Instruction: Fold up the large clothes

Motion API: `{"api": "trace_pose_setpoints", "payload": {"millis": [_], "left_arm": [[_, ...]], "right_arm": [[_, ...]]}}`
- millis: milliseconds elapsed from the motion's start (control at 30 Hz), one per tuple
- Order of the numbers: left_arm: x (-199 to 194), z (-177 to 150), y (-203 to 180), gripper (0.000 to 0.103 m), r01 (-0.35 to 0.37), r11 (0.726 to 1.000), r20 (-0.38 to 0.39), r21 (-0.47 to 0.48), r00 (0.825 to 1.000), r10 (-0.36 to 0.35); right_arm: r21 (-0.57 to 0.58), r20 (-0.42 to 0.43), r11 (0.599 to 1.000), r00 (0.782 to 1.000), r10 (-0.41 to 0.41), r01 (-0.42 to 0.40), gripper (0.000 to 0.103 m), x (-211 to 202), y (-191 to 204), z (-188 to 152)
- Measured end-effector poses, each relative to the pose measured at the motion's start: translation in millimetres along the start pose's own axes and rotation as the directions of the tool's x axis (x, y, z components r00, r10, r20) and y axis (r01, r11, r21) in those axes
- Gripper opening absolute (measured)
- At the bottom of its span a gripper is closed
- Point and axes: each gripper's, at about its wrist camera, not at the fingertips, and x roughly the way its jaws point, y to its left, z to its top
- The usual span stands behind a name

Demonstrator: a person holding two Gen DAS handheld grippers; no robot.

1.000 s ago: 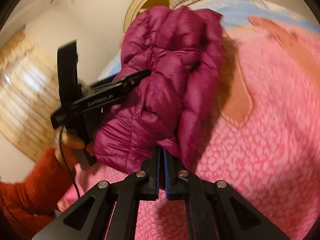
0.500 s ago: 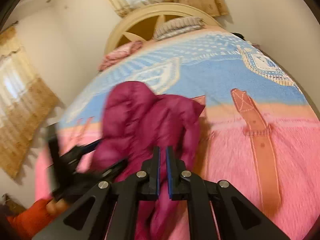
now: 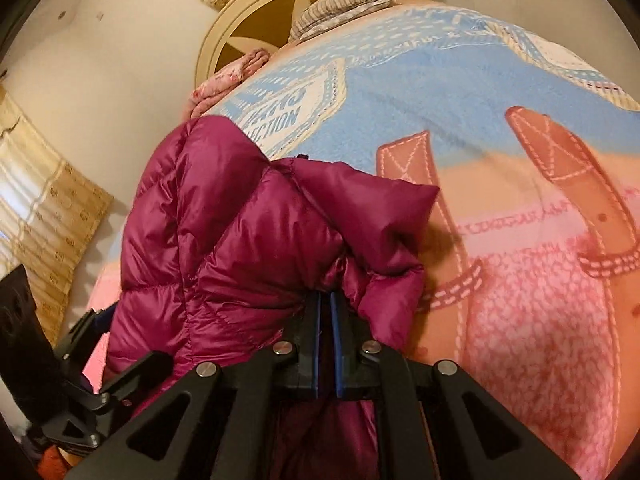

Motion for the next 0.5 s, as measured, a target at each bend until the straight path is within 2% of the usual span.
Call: {"api": "trace_pose_setpoints", "payload": {"millis": [100,167,200,233,267,300,367,433,500], "left_arm": [[-9,1,11,0.103,0.035,0.999,-0.005,-0.039,0.999,-0.036],[-21,1,30,0.103,0.091,0.991,0.008,-0.093,0.996,-0.091],[-27,1,40,0.103,0.102,0.988,0.025,-0.115,0.995,-0.1],[-32,1,48,0.103,0.094,0.987,0.046,-0.132,0.995,-0.089],[-40,4,62,0.103,0.081,0.985,0.084,-0.155,0.994,-0.069],[-43,5,69,0.103,0.067,0.983,0.102,-0.17,0.994,-0.051],[-44,11,92,0.103,0.042,0.971,0.133,-0.236,0.991,-0.01],[-30,16,111,0.103,0.091,0.944,0.113,-0.318,0.992,-0.058],[-16,16,114,0.103,0.135,0.932,0.098,-0.336,0.989,-0.108]], "right_arm": [[0.013,0.009,1.0,1.0,0.012,-0.012,0.006,-16,2,-2],[0.032,0.038,0.998,0.998,0.055,-0.056,0.017,-34,1,-3],[0.041,0.065,0.996,0.995,0.081,-0.084,0.055,-48,0,-5],[0.049,0.098,0.994,0.991,0.092,-0.097,0.1,-62,-1,-6],[0.059,0.163,0.993,0.982,0.094,-0.105,0.102,-78,-4,-9],[0.065,0.192,0.991,0.976,0.104,-0.118,0.102,-88,-7,-10],[0.092,0.208,0.985,0.97,0.127,-0.149,0.102,-98,-15,-7],[0.098,0.194,0.988,0.976,0.097,-0.118,0.102,-91,-21,-3],[0.081,0.138,0.99,0.985,0.102,-0.114,0.102,-72,-19,-2]]}}
